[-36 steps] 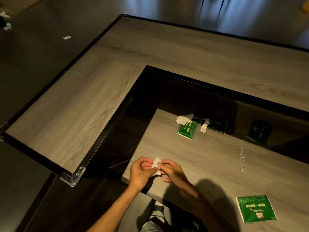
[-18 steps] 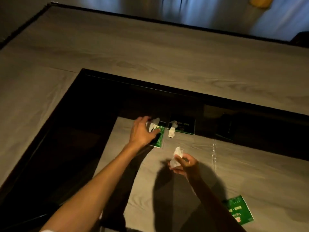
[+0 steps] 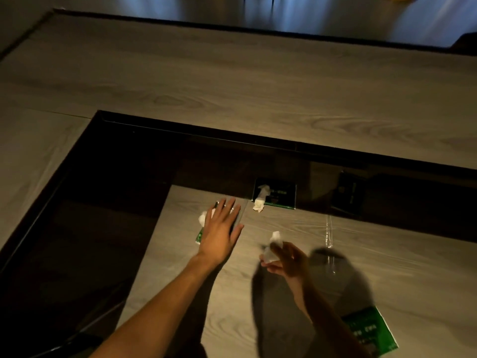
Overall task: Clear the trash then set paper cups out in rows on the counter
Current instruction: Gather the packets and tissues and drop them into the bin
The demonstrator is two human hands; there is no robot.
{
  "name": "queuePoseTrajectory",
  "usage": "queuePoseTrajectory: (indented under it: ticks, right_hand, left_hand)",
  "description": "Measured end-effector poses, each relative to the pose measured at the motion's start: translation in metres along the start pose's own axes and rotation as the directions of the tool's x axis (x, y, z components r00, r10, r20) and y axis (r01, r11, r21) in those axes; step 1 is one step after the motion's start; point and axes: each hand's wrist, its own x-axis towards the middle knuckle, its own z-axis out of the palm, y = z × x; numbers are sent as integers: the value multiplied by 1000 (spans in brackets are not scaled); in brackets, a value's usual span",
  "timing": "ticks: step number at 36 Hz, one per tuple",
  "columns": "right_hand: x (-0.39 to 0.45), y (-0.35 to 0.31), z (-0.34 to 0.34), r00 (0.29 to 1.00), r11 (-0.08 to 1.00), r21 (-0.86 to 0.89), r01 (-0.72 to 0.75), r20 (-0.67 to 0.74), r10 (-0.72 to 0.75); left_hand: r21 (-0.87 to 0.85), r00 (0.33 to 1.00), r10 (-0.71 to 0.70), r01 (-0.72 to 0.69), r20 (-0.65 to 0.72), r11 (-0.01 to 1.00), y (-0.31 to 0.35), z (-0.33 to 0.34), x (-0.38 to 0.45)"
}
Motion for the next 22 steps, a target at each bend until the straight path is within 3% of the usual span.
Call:
queuePoseTrajectory:
  ticks: [5, 11, 20, 22]
  right_hand:
    - [2, -7, 11, 997, 998, 7, 63, 40, -63]
    - [4, -6, 21, 991, 993, -22, 120, 60, -118]
    - [3, 6, 34, 995, 971, -232, 64, 95, -42]
    - [5, 4, 39, 999, 989, -146, 39, 33, -35]
  left_hand:
    - [-42, 994, -6, 1, -110, 999, 9, 13, -38]
    - [-45, 994, 50, -55, -99, 997, 4, 8, -52]
    - [-162, 984, -57, 29, -171, 986, 7, -1, -63]
    - [-211, 983, -78, 42, -164, 977, 11, 0, -65]
